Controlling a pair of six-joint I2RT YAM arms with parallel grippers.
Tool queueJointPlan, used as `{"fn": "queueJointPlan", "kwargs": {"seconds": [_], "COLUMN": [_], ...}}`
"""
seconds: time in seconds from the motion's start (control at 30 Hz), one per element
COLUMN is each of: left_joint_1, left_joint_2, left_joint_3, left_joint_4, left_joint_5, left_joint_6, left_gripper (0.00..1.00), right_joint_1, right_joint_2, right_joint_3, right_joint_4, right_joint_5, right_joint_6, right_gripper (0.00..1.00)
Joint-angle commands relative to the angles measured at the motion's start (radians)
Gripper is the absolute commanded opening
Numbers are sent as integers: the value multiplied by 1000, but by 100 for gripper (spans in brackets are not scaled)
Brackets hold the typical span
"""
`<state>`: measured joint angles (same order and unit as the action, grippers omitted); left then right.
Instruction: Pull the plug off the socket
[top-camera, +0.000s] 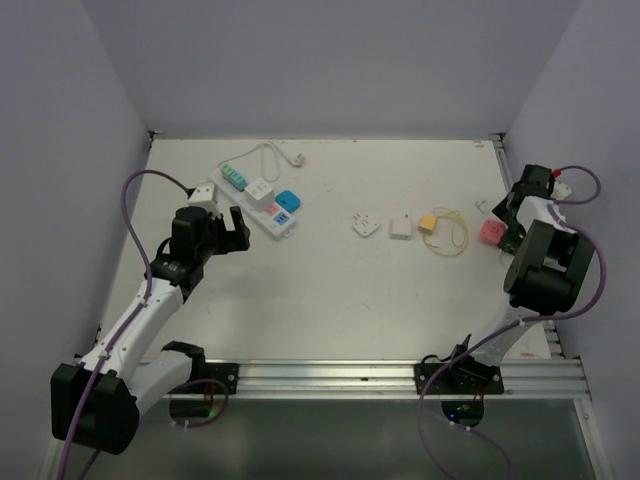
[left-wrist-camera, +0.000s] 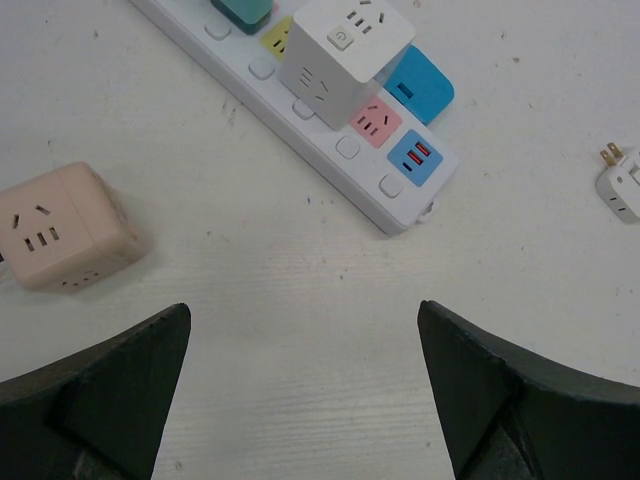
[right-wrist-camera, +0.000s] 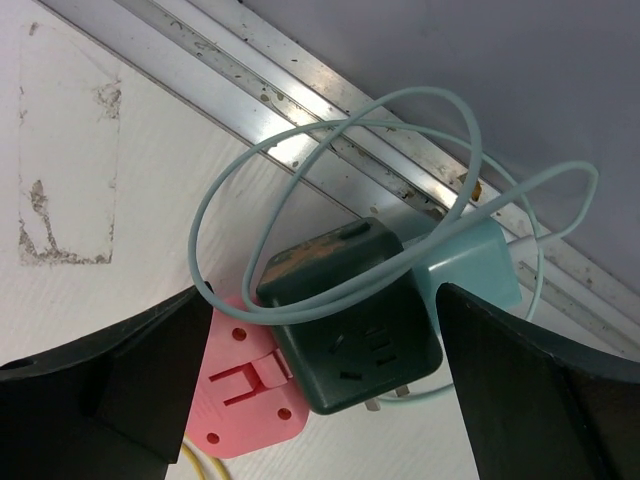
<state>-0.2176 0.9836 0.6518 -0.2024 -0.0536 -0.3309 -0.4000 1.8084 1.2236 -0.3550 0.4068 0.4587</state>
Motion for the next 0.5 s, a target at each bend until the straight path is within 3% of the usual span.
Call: {"fn": "queueJointPlan", "kwargs": {"seconds": [0.0,0.13,0.23,0.47], "left_joint_1": [-3,-3,-3,-3], "left_joint_2": [-5,-6,-10,-14], "left_joint_3": [12,12,9,11], "left_joint_4": [44,44,44,46], "left_joint_5": [20,23,26,32], "left_joint_6": [-11,-13,-11,-13], "left_gripper": [100,100,99,100], "right_joint_1": [-13,-19,-22,-20], "right_joint_2": [14,23,19,-33], "right_joint_3": [-16,-33,-53,-108], "right_joint_4": [70,93,100,143], "right_joint_5": [-55,-101,-123,-190], "right_joint_6": [-63,-80,-80,-77], "right_gripper": [97,93,84,47]}}
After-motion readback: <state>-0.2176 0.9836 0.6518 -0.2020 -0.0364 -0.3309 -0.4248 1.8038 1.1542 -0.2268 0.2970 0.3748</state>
